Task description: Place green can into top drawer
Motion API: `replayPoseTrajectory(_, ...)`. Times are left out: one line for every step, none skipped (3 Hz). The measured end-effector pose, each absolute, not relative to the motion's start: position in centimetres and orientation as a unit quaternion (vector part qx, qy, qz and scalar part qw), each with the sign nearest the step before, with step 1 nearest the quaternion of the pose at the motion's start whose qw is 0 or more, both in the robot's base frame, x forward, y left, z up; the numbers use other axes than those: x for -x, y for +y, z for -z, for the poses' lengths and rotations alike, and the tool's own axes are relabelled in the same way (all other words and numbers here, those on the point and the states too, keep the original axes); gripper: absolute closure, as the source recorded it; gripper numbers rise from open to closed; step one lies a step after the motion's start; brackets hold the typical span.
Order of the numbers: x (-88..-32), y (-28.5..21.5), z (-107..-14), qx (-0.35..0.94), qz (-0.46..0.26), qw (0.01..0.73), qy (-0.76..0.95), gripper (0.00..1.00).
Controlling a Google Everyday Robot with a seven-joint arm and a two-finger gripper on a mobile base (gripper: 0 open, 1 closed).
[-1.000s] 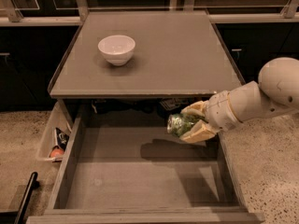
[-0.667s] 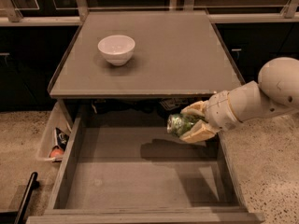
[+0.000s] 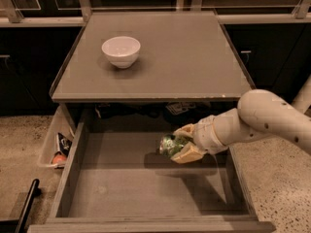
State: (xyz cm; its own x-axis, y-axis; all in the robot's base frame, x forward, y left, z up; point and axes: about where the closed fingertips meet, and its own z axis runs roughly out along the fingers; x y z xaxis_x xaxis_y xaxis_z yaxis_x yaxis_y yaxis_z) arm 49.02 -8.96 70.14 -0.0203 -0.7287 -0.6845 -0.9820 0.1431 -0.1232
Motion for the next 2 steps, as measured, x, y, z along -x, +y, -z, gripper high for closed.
replayPoseTrajectory(-49.1,-7.4,-66.4,0.618,-0.206,0.321,0.687,1.0)
replayPoseTrajectory(-49.3,-7.0,-63.9,0.611,-0.209,0.326,0.69,1.0)
